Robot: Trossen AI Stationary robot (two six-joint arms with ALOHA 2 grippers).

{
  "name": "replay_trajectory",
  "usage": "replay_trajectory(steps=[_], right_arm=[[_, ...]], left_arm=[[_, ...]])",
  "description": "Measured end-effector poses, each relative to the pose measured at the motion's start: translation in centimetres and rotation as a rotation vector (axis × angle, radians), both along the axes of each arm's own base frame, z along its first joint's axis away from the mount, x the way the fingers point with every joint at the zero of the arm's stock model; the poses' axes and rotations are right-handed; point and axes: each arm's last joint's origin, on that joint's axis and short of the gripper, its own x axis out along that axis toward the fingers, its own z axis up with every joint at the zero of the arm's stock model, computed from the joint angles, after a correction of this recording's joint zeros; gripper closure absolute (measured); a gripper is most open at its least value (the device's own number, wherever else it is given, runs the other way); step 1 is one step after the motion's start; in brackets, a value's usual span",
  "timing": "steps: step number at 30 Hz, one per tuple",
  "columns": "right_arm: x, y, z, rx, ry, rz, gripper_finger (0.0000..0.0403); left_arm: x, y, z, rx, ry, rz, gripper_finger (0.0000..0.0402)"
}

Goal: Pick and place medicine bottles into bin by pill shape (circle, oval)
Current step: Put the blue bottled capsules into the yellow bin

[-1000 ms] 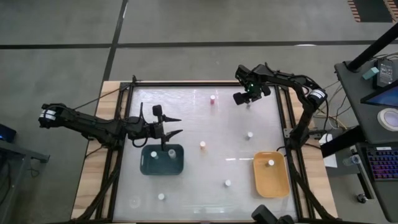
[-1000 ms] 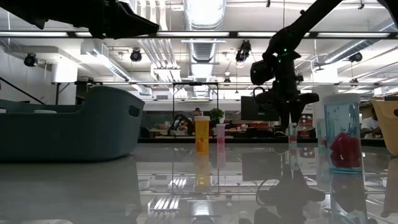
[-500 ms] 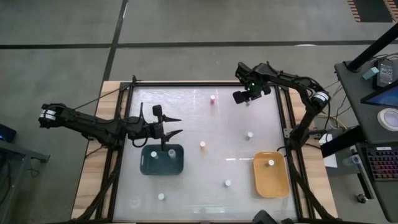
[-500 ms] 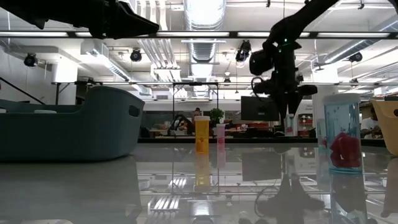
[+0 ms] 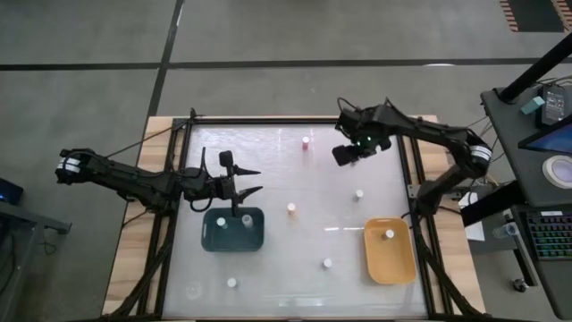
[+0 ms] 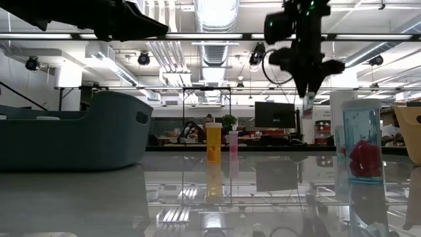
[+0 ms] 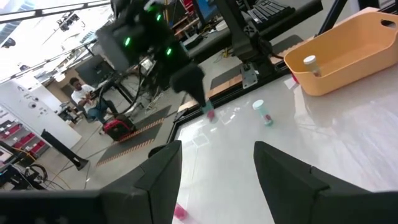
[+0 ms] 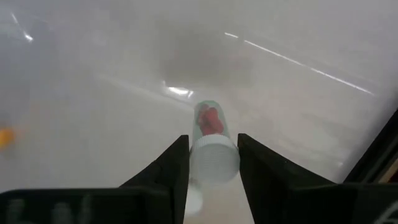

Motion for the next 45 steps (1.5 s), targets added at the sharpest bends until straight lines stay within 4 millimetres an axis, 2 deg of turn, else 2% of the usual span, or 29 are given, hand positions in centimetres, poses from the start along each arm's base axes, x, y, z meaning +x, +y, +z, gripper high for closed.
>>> replay_trajectory(steps=[9, 15, 25, 31, 41, 45], right_arm=[[-0.4, 6.9, 3.0, 0.031, -0.094, 0.000, 0.0290], [-0.9, 10.6, 4.1, 0.086, -0.141, -0.010, 0.0289], [-0.7, 14.7, 3.8, 0.139, -0.108, -0.007, 0.0290], [-0.8, 17.7, 3.5, 0.236, -0.063, 0.087, 0.0290], [-3.1, 23.5, 3.3, 0.304, 0.036, 0.290, 0.0289], [-4.3, 25.3, 3.2, 0.266, 0.041, 0.464, 0.0290]], left_arm=[[0.0, 0.0, 0.0, 0.000, 0.000, 0.000, 0.0217], [0.0, 0.0, 0.0, 0.000, 0.000, 0.000, 0.0217], [0.0, 0.0, 0.0, 0.000, 0.000, 0.000, 0.0217], [0.0, 0.0, 0.0, 0.000, 0.000, 0.000, 0.0217], [0.0, 0.0, -0.1, 0.000, 0.003, 0.000, 0.0217], [0.0, 0.0, -0.1, 0.000, 0.003, 0.000, 0.0217]])
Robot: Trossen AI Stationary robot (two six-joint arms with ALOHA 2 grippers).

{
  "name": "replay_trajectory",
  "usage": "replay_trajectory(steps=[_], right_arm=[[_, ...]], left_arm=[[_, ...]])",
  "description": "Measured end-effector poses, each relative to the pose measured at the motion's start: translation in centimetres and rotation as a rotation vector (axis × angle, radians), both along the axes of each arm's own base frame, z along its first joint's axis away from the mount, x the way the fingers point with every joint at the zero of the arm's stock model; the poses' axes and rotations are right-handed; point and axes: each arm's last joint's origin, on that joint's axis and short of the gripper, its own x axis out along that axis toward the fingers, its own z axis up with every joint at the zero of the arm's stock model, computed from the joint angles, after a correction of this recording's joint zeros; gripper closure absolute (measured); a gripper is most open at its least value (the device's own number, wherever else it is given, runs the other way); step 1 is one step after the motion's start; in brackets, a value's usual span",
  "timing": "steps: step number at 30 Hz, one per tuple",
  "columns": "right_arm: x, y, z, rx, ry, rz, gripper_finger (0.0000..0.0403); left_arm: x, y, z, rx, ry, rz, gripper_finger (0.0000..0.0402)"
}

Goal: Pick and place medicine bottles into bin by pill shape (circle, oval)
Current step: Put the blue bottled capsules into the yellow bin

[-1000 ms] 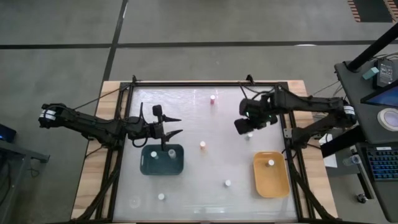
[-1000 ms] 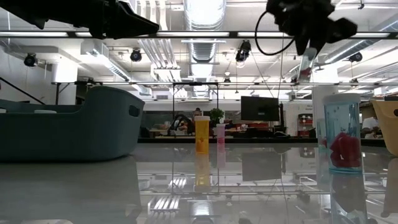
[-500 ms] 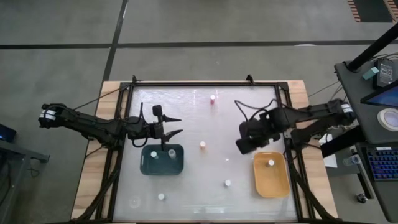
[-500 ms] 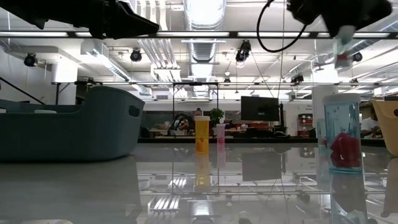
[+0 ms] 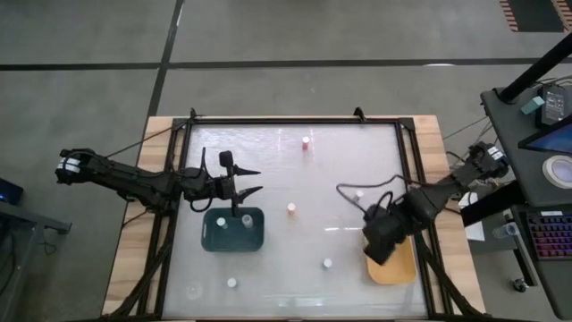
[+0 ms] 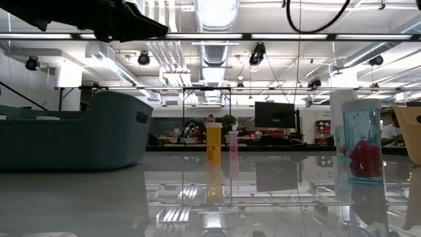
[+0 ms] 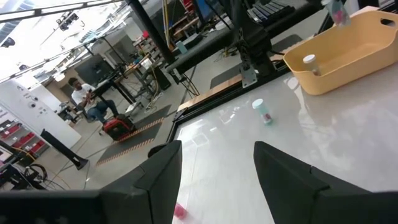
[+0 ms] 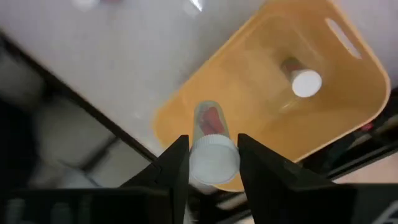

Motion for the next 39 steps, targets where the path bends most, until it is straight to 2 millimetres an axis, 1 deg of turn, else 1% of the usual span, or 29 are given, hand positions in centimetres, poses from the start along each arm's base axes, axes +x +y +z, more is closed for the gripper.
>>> replay_trajectory(steps=[3, 6, 10, 13, 16, 26, 32, 35, 39], right_arm=[[-0.9, 1.6, -0.1, -0.003, -0.042, 0.217, 0.0293], [-1.9, 2.8, -0.4, -0.027, -0.077, 0.420, 0.0294], [-2.8, 3.8, -0.5, -0.081, -0.149, 0.626, 0.0295], [-3.2, 4.2, -0.5, -0.118, -0.173, 0.668, 0.0296], [-3.1, 4.5, -0.8, -0.148, -0.172, 0.677, 0.0296], [-1.6, 6.2, -3.9, -0.200, -0.076, 0.788, 0.0295], [-0.5, 7.2, -5.7, -0.247, -0.064, 0.839, 0.0295], [-0.2, 7.7, -6.2, -0.265, -0.079, 0.861, 0.0295], [-0.6, 8.1, -6.5, -0.270, -0.095, 0.886, 0.0295]], left_arm=[[0.0, 0.0, 0.0, 0.000, 0.000, 0.000, 0.0217], [0.0, 0.0, 0.0, 0.000, 0.000, 0.000, 0.0217], [0.0, 0.0, 0.0, 0.000, 0.000, 0.000, 0.0217], [0.0, 0.0, 0.0, 0.000, 0.000, 0.001, 0.0217], [0.0, 0.0, 0.0, 0.000, 0.000, 0.000, 0.0217], [0.0, 0.0, 0.0, 0.000, 0.000, 0.000, 0.0217], [0.0, 0.0, 0.0, 0.000, 0.001, 0.001, 0.0217], [0.0, 0.0, 0.0, 0.000, 0.001, 0.000, 0.0217], [0.0, 0.0, 0.0, -0.001, 0.001, 0.001, 0.0217]])
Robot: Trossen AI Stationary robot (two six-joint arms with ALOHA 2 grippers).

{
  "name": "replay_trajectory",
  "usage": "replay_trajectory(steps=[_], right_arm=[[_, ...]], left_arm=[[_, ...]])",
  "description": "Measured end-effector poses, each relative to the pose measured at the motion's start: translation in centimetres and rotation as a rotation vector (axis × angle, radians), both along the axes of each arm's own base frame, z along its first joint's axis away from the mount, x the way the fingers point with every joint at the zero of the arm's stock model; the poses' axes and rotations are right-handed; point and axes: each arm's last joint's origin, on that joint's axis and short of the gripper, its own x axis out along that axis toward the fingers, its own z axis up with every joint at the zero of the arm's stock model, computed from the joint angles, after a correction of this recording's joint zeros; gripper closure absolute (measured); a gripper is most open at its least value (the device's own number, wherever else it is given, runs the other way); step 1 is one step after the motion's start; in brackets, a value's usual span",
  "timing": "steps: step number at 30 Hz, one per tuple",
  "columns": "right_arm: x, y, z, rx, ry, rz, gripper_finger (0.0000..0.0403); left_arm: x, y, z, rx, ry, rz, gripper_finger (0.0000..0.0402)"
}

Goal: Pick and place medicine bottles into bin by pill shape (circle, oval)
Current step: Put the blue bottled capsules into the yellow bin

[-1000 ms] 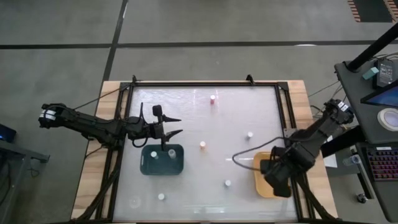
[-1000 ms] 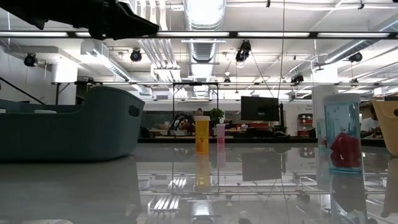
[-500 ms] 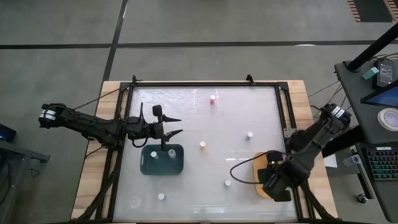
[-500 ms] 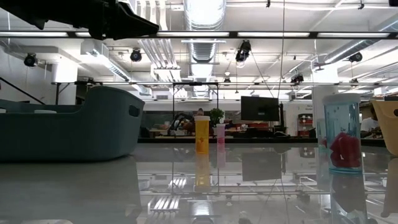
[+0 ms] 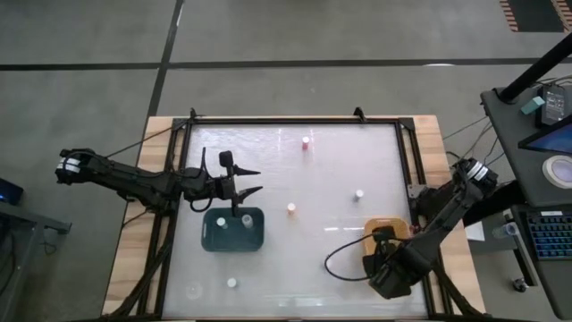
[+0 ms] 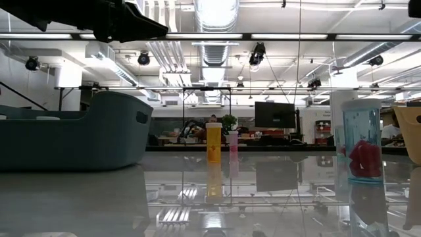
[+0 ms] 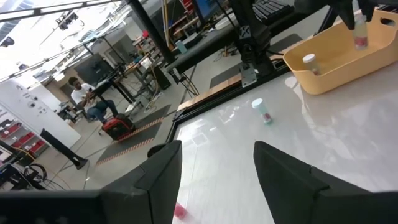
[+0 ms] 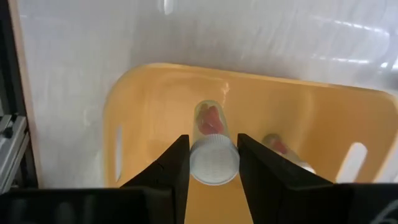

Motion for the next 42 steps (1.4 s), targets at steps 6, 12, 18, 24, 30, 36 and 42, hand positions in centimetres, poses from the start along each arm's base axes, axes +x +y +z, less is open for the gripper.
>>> replay_trajectory(steps=[6, 12, 18, 24, 30, 36, 42], right_arm=[[-1.2, -0.4, -0.6, 0.008, -0.012, -0.013, 0.0294], [-2.3, -1.7, -1.5, 0.052, -0.051, -0.016, 0.0294], [-3.5, -3.0, -2.5, 0.083, -0.076, -0.020, 0.0294], [-4.1, -3.7, -3.0, 0.087, -0.078, -0.030, 0.0294], [-4.1, -3.6, -3.3, 0.088, -0.077, -0.030, 0.0294], [-4.0, -3.5, -3.3, 0.089, -0.078, -0.030, 0.0294], [-4.1, -3.6, -3.4, 0.086, -0.072, -0.079, 0.0286]], left_arm=[[0.0, 0.0, 0.0, -0.003, 0.000, 0.000, 0.0217], [0.0, 0.0, 0.0, -0.003, 0.000, 0.000, 0.0217], [0.0, 0.0, 0.0, -0.002, -0.001, 0.000, 0.0217], [0.0, 0.0, 0.0, -0.002, 0.000, 0.000, 0.0217], [0.0, 0.0, 0.0, -0.002, 0.000, 0.000, 0.0217], [0.0, 0.0, 0.0, -0.002, 0.000, 0.000, 0.0217], [0.0, 0.0, 0.0, -0.001, 0.000, 0.000, 0.0217]])
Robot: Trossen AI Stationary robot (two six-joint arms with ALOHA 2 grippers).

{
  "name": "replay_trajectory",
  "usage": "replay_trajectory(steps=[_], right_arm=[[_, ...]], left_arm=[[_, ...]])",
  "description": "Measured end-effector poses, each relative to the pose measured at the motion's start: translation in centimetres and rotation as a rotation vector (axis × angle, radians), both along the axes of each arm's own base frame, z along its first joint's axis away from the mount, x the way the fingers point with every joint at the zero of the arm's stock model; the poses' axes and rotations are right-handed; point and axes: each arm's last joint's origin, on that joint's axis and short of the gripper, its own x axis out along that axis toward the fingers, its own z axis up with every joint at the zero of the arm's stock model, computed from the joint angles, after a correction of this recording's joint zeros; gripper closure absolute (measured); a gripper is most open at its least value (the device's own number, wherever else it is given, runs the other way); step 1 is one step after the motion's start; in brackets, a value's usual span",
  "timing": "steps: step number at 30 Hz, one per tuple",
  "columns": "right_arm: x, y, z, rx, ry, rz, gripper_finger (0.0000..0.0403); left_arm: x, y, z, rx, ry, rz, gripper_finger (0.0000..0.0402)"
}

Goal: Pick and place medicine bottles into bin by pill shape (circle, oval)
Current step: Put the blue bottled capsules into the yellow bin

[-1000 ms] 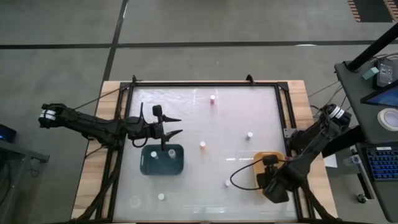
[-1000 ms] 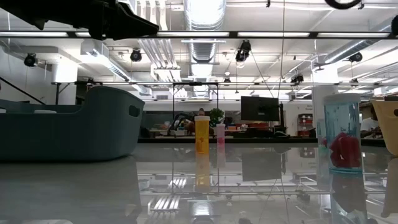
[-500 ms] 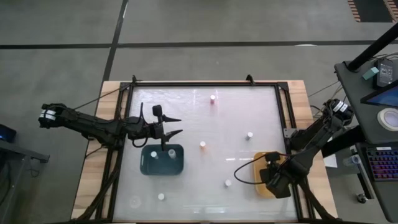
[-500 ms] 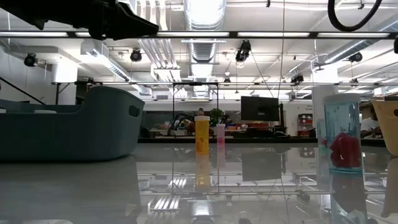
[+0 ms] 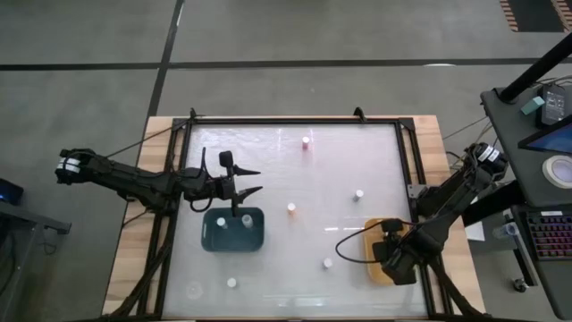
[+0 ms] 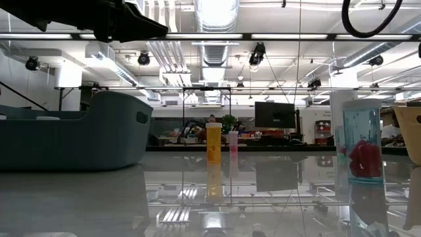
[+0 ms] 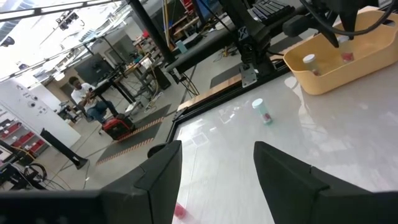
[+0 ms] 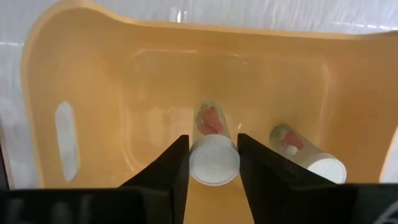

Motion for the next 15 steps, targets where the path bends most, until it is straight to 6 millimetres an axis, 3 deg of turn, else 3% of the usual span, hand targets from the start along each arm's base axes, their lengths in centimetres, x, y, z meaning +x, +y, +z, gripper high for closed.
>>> replay_trajectory(steps=[15], right_arm=[[0.34, 0.38, 0.00, -0.011, 0.010, -0.002, 0.0229]], left_arm=[[0.00, 0.00, 0.00, 0.000, 0.000, 0.000, 0.0217]])
